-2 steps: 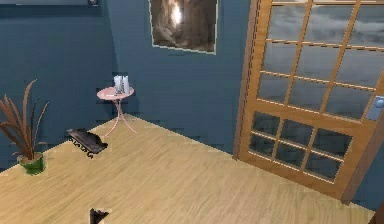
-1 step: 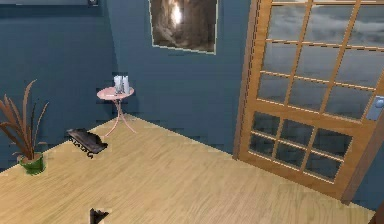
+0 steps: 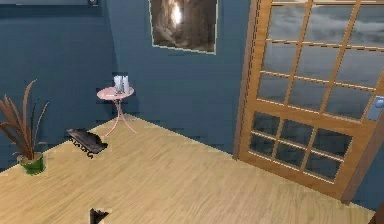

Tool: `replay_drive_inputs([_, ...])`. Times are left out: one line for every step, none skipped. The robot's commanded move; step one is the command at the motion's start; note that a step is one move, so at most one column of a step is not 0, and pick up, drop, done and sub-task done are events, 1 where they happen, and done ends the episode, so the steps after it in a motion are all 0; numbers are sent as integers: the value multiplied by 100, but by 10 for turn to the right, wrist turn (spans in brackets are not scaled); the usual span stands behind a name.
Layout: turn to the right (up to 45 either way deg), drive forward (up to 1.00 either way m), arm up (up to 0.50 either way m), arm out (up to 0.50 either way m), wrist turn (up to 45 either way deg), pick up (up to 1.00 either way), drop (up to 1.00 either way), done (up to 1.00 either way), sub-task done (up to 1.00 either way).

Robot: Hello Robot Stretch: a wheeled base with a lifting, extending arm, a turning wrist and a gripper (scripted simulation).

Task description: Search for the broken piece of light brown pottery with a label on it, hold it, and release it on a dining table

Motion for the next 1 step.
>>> replay_drive_inputs([0, 0, 0, 0, 450, 0, 0, 0, 0])
